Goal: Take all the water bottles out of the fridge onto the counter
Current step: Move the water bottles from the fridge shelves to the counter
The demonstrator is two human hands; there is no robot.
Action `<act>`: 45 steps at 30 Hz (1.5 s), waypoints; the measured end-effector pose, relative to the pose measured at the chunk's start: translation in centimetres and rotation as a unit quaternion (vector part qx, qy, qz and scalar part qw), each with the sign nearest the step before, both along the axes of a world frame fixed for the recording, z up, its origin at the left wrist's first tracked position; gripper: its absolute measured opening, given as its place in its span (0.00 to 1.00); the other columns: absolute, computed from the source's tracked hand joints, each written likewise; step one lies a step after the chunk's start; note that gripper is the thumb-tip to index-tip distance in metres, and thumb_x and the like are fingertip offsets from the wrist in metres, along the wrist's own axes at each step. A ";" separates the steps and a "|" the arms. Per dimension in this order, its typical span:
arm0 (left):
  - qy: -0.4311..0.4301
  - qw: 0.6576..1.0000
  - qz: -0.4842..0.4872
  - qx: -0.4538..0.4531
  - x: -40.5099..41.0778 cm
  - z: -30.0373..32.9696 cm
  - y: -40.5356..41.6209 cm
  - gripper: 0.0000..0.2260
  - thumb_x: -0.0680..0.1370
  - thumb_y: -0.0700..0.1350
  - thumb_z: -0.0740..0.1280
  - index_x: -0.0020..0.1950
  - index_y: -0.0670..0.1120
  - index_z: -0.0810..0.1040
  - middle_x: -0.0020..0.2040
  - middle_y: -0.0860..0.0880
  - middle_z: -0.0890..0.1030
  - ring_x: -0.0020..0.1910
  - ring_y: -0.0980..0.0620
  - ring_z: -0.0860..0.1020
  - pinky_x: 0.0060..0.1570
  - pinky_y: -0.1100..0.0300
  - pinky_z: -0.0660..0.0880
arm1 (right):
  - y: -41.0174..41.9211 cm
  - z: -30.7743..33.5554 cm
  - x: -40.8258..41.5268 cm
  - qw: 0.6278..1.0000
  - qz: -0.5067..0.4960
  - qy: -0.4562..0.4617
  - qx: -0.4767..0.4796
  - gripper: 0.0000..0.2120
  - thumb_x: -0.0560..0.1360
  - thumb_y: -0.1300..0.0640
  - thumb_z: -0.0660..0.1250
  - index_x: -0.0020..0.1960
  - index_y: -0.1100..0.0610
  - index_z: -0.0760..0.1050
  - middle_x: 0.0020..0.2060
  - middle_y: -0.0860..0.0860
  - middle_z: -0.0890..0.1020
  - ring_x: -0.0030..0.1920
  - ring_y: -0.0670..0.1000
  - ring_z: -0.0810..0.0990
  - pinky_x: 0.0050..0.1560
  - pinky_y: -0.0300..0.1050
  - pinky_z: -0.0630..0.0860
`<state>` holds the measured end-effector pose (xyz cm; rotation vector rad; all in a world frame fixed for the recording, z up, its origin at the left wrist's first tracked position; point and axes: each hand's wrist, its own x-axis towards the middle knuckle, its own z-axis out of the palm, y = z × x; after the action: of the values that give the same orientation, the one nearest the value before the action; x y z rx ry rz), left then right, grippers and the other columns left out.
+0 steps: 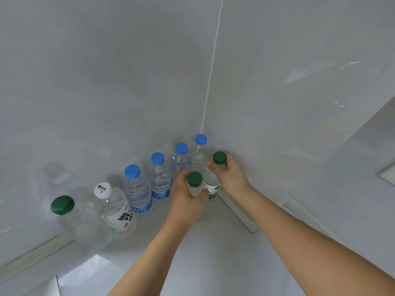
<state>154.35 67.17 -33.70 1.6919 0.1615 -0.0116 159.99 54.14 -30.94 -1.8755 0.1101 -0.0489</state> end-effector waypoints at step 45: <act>-0.176 0.851 -0.185 0.458 -16.8 2.5 -6.2 0.26 0.82 0.45 0.58 0.79 0.42 0.55 0.77 0.45 0.62 0.76 0.44 0.58 0.76 0.51 0.54 | -9.9 4.6 -27.5 0.957 -0.125 0.135 -0.223 0.29 0.79 0.54 0.60 0.77 0.54 0.54 0.76 0.51 0.61 0.72 0.52 0.66 0.69 0.47 0.66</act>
<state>137.59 61.01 -31.23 2.6213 -0.5255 0.1034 132.49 44.27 -26.32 -2.3014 0.5654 0.0123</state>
